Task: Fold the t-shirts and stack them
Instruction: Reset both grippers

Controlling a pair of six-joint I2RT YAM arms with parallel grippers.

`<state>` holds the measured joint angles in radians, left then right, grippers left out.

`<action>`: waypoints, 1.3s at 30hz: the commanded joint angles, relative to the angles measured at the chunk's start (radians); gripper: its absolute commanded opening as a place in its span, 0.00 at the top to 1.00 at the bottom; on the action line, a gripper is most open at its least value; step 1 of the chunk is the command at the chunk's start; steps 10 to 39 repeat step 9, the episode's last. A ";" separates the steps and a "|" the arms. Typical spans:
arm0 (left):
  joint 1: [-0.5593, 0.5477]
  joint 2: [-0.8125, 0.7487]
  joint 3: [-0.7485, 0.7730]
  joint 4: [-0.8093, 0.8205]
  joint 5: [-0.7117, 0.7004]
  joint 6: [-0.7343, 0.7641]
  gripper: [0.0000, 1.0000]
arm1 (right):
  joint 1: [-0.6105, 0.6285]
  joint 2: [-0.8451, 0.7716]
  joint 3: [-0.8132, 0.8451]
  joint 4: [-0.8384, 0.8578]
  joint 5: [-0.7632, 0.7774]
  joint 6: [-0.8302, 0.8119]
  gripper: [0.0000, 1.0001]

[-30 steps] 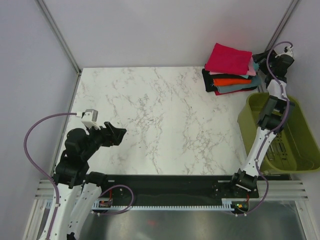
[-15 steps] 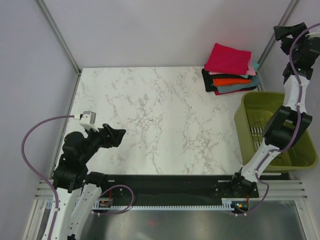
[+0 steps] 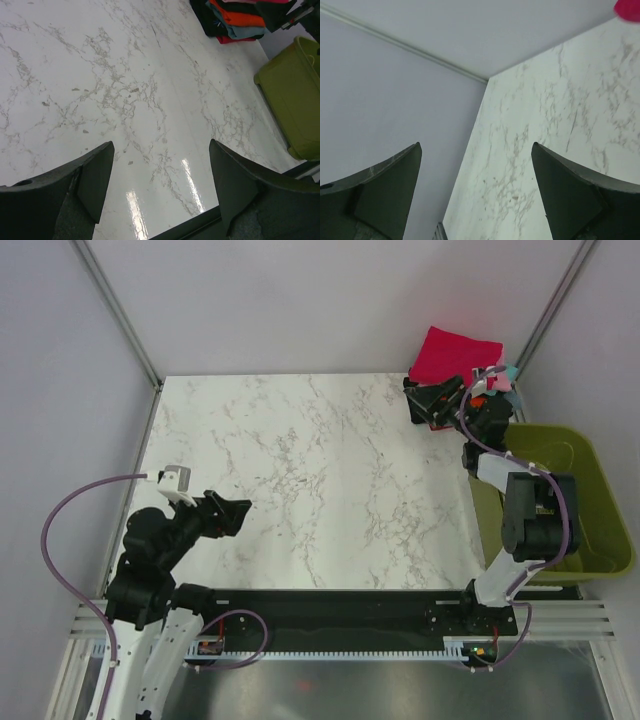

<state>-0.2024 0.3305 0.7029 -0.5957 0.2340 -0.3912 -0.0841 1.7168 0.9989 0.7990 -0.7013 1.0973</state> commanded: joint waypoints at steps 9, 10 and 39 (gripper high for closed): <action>0.008 -0.004 -0.005 0.042 -0.063 0.029 0.16 | 0.237 -0.291 -0.305 0.067 0.111 -0.178 0.02; 0.008 -0.004 -0.005 0.042 -0.063 0.029 0.16 | 0.237 -0.291 -0.305 0.067 0.111 -0.178 0.02; 0.008 -0.004 -0.005 0.042 -0.063 0.029 0.16 | 0.237 -0.291 -0.305 0.067 0.111 -0.178 0.02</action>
